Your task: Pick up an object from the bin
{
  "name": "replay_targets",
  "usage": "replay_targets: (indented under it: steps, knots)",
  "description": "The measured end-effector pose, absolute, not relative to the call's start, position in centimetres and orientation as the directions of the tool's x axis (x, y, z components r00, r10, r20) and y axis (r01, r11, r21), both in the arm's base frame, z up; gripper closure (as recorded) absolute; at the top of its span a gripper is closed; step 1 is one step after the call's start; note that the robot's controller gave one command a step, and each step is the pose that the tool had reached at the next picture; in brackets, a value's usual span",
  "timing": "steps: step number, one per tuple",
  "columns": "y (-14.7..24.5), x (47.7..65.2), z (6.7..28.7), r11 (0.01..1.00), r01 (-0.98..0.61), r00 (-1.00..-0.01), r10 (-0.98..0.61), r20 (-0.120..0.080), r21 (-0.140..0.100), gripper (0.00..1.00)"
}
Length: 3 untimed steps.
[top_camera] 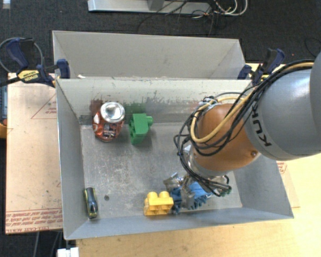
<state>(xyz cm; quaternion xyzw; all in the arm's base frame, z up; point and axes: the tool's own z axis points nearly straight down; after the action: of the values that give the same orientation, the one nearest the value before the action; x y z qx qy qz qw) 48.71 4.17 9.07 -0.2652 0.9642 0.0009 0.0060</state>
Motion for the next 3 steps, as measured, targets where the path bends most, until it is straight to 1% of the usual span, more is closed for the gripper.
replay_targets:
  steps: [1,2,3]
  knots:
    - [3.0,49.9,9.7,0.938,-0.346,-0.938,-0.346,-0.011,0.001,0.00]
    - [3.0,49.9,9.6,0.938,-0.347,-0.938,-0.347,-0.010,0.002,0.00]
    - [3.2,48.5,7.2,0.946,-0.325,-0.945,-0.325,-0.012,0.003,1.00]
